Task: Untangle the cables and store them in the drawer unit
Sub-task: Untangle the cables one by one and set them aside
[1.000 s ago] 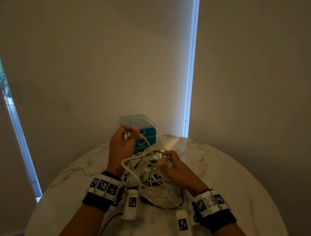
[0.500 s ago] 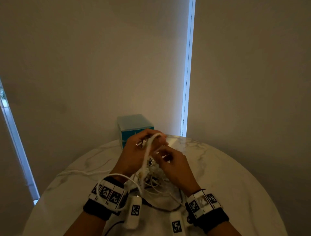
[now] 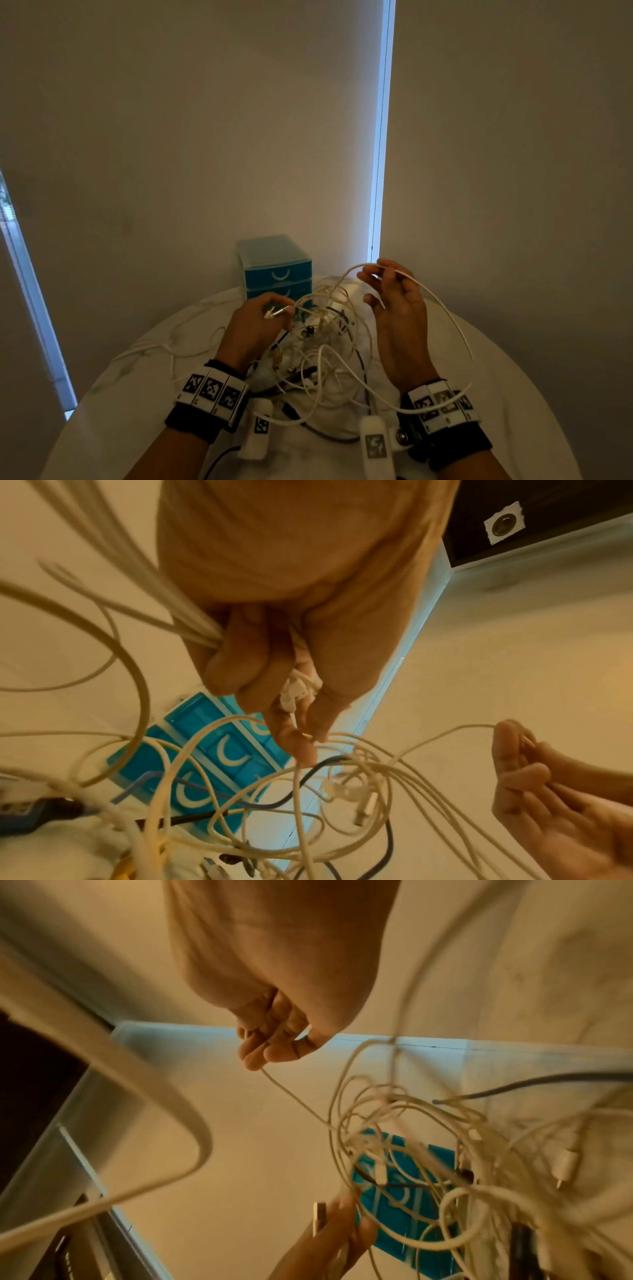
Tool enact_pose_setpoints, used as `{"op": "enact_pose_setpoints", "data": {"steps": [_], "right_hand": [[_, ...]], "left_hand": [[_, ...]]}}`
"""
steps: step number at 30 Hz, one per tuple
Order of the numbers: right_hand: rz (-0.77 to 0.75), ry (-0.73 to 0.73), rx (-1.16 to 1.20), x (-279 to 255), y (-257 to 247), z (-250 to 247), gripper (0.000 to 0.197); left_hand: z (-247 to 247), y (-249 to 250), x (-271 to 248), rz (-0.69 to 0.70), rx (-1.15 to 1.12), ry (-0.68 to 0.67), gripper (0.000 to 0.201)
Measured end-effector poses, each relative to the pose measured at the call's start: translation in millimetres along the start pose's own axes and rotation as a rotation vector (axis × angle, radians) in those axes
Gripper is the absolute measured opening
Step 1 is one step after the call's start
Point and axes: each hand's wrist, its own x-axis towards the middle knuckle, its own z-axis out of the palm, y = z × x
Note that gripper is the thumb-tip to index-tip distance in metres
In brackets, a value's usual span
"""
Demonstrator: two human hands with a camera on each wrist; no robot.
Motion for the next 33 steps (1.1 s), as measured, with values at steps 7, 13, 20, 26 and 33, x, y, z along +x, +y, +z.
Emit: {"op": "enact_pose_setpoints", "data": {"steps": [7, 13, 20, 26, 33], "right_hand": [[0.059, -0.185, 0.008, -8, 3, 10, 0.024], [0.102, -0.326, -0.112, -14, 14, 14, 0.029], [0.136, -0.357, -0.772, -7, 60, -14, 0.022], [0.087, -0.058, -0.695, -2, 42, -15, 0.026], [0.69, -0.413, -0.275, -13, 10, 18, 0.087]], "left_hand": [[6, 39, -15, 0.235, -0.184, -0.104, 0.028], [8, 32, -11, 0.247, -0.177, -0.008, 0.002], [0, 37, -11, 0.323, -0.413, 0.224, 0.015], [-13, 44, -11, 0.332, -0.481, 0.187, 0.019], [0, 47, -19, 0.405, -0.285, 0.064, 0.006]]}}
